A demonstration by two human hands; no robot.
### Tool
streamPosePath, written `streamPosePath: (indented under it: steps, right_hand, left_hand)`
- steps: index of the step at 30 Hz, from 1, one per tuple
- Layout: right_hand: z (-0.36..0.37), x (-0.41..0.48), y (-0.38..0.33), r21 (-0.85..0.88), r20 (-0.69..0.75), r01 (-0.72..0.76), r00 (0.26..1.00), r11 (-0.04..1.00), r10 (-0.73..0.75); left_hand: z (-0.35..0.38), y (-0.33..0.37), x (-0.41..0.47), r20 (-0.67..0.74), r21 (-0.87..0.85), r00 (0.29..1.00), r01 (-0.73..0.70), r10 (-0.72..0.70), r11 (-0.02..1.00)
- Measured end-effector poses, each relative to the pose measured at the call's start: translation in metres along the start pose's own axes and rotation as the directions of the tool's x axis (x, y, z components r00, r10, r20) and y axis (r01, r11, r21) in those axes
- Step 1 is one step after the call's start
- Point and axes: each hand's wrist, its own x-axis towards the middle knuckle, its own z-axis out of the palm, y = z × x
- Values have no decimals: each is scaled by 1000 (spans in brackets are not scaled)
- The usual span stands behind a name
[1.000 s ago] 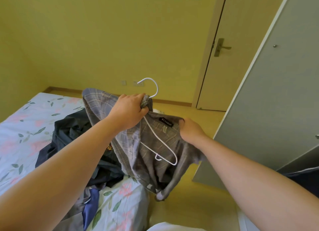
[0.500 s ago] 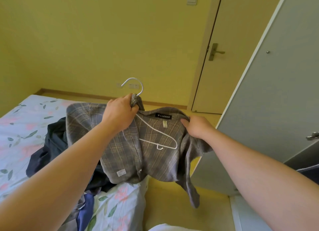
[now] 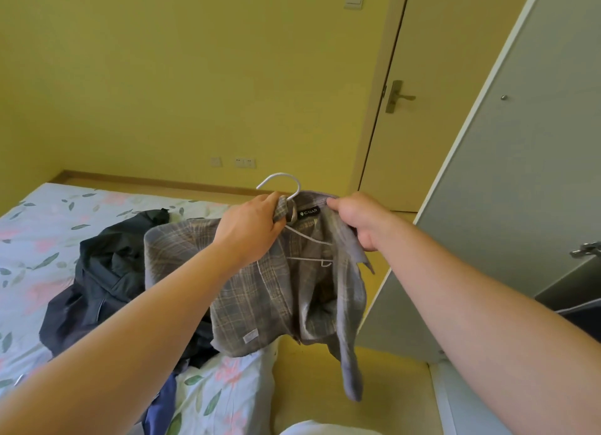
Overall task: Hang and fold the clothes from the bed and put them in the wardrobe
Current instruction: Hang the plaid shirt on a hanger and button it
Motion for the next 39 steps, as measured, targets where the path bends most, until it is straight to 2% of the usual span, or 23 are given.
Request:
streamPosePath:
  steps: [1,3,6,7,8,9,11,13,14,16,19,22,24,26,31,35,39]
  right_hand:
    - [1,-5,-3,119,59,-27,998,992,20]
    - [-2,-16,-4,251,151,-71,988,965,34]
    - [-13,-27,8,274,247,-42,969,961,-28]
    - [-18,-30,15,197,249,18,966,980,-68]
    - [-23,-33,22,30,217,118,969,993,-121]
    - [-30,-35,29,-198,180,235,963,951,-201]
    - [-45,-39,44,-582,138,364,925,727,-353]
    - [-60,-46,61,-748,43,341,881,569,-472]
    - [-67,-50,70,-772,-17,322,851,547,-525]
    - [-80,-59,89,-723,-123,329,804,607,-582]
    - [-104,-74,111,-647,-306,279,758,710,-577]
    - [-127,-92,130,-621,-445,209,699,755,-559]
    - [-145,-106,149,-617,-538,167,623,769,-568]
    - [-159,-121,172,-601,-625,130,539,788,-565]
    - [-188,-156,229,-431,-850,8,331,902,-409]
    - [-211,-180,259,-349,-933,-40,111,936,-343]
    - [-242,-205,286,-267,-960,-113,-52,957,-274]
  left_hand:
    - [2,3,1,6,-3,1000,-9,9,1000]
    - [7,9,7,6,-78,1000,5,-4,997]
    - [11,19,19,34,-317,998,57,-49,947]
    - [12,23,22,48,-377,998,58,-43,924]
    - [12,27,26,60,-422,998,52,-29,905]
    - [13,33,29,72,-460,997,42,-10,887]
    - [16,46,35,91,-540,995,21,33,841]
    - [22,62,41,97,-614,992,-7,84,789]
    - [25,71,43,98,-638,989,-25,114,769]
    - [30,98,47,97,-681,979,-68,181,729]
    - [38,148,52,100,-704,949,-145,299,695]
    - [48,191,57,117,-704,918,-192,379,684]
    - [55,219,60,110,-710,882,-253,459,657]
    - [61,245,59,106,-695,817,-346,566,631]
    - [81,317,48,110,-646,575,-579,811,498]
    - [92,381,36,80,-682,443,-629,893,373]
    - [101,441,20,31,-716,367,-641,930,276]
